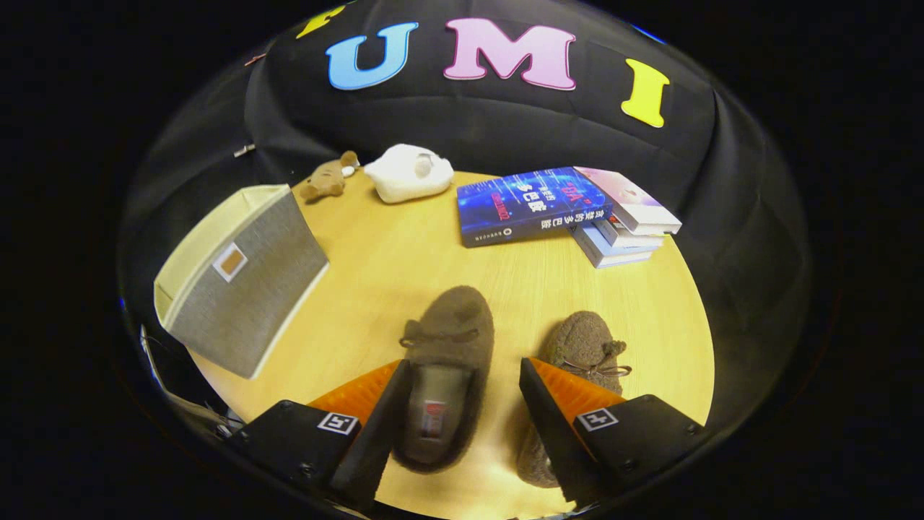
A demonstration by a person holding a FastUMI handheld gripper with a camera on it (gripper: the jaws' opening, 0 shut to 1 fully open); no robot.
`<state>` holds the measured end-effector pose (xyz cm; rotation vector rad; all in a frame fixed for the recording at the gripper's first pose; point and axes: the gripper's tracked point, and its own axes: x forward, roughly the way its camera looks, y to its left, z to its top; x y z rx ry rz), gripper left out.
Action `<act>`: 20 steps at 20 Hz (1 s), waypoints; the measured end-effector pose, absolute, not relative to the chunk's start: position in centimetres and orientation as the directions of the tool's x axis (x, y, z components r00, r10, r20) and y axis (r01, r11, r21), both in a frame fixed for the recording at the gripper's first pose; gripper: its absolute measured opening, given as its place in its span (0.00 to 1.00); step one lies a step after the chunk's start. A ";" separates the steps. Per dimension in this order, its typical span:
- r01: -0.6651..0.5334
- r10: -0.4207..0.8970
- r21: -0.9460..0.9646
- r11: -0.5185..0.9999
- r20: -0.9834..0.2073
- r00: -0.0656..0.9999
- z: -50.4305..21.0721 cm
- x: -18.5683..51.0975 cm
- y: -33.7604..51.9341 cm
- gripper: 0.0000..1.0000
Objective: Open the storage box then place both shoes into the box .Put the left shoe in first, then the right shoe, with the right side of both shoes facing outward in a uniform manner.
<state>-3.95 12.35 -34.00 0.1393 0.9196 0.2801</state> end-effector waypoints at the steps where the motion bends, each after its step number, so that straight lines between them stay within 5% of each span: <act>1: -0.185 0.291 0.226 0.956 -0.772 0.564 -34.8 -3.9 12.4 0.92; 5: -0.171 0.267 0.207 0.963 -0.803 0.533 -37.9 -2.5 13.0 0.81; 9: -0.146 0.265 0.222 0.964 -0.817 0.513 -39.4 -1.7 14.1 0.57; 12: -0.089 0.198 0.178 0.980 -0.823 0.532 -39.6 -1.3 13.1 0.14; 15: -0.084 0.203 0.187 0.979 -0.823 0.531 -38.8 -1.8 13.4 0.06; 20: -0.049 0.221 0.236 0.971 -0.795 0.565 -33.9 -1.4 14.3 0.06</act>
